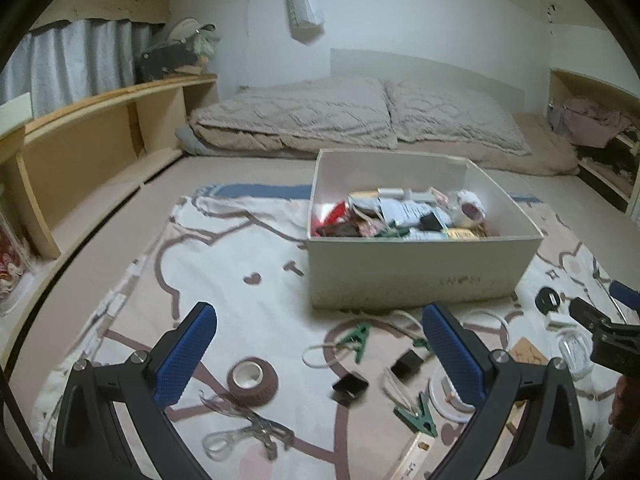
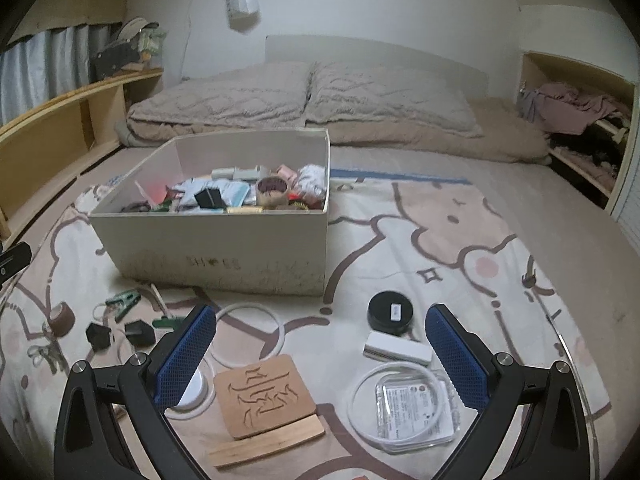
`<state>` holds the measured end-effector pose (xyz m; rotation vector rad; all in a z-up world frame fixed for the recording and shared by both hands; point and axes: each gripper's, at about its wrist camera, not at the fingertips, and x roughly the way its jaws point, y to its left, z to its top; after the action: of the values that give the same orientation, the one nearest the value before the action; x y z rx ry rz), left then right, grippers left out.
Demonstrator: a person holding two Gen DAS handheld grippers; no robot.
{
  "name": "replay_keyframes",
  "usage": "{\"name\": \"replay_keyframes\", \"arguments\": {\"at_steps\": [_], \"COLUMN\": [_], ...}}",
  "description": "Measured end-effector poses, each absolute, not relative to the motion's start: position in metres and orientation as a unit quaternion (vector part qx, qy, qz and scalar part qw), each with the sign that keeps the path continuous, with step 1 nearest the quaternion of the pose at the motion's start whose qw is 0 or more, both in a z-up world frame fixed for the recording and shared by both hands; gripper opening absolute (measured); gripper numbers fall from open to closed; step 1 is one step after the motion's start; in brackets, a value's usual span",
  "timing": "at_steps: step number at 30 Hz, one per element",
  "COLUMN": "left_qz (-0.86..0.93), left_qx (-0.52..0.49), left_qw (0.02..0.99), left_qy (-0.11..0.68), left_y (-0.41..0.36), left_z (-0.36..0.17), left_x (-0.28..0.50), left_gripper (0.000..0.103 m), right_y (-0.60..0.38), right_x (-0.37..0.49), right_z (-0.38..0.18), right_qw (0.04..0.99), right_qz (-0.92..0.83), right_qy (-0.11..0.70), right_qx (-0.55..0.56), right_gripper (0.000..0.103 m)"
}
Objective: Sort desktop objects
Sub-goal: 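Move both tools down toward the items in front of the shoe box, then lower the left tool over the small white box while the right tool approaches the wooden stick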
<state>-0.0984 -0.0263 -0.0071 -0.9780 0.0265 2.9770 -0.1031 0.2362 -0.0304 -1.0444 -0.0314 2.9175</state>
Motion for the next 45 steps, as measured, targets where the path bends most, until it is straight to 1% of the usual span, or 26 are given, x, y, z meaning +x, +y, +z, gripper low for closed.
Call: {"name": "replay_keyframes", "arguments": {"at_steps": [10,17,23,33,41,45], "left_qz": [0.933,0.921,0.914,0.890,0.870,0.857], "left_qx": [-0.356,-0.381,-0.398,-0.455,-0.488,-0.507], "left_qw": [0.045,0.062,0.059,0.039,0.026,0.010], "left_qy": [0.027,0.039,0.043,0.026,0.070,0.092], "left_y": [-0.003,0.014,0.016,0.010,0.022,0.022], "left_z": [-0.031,-0.044,-0.053,-0.077,-0.100,-0.111], "left_x": [-0.084,-0.076,-0.071,-0.067,-0.060,-0.060], "left_gripper": [0.103,0.103,0.103,0.103,0.103,0.103], "right_y": [0.229,0.215,0.210,0.211,0.211,0.216], "right_x": [-0.099,-0.099,-0.098,-0.102,-0.105,-0.105], "right_z": [-0.056,-0.075,-0.085,-0.093,-0.102,-0.107], "right_qw": [-0.010,-0.071,-0.088,-0.116,-0.147,-0.162], "right_qz": [0.922,0.896,0.887,0.877,0.867,0.860], "right_qy": [-0.010,0.010,0.001,-0.006,-0.028,-0.023], "right_qx": [-0.386,-0.438,-0.454,-0.467,-0.475,-0.483], "right_gripper": [0.103,0.103,0.103,0.103,0.103,0.103]}}
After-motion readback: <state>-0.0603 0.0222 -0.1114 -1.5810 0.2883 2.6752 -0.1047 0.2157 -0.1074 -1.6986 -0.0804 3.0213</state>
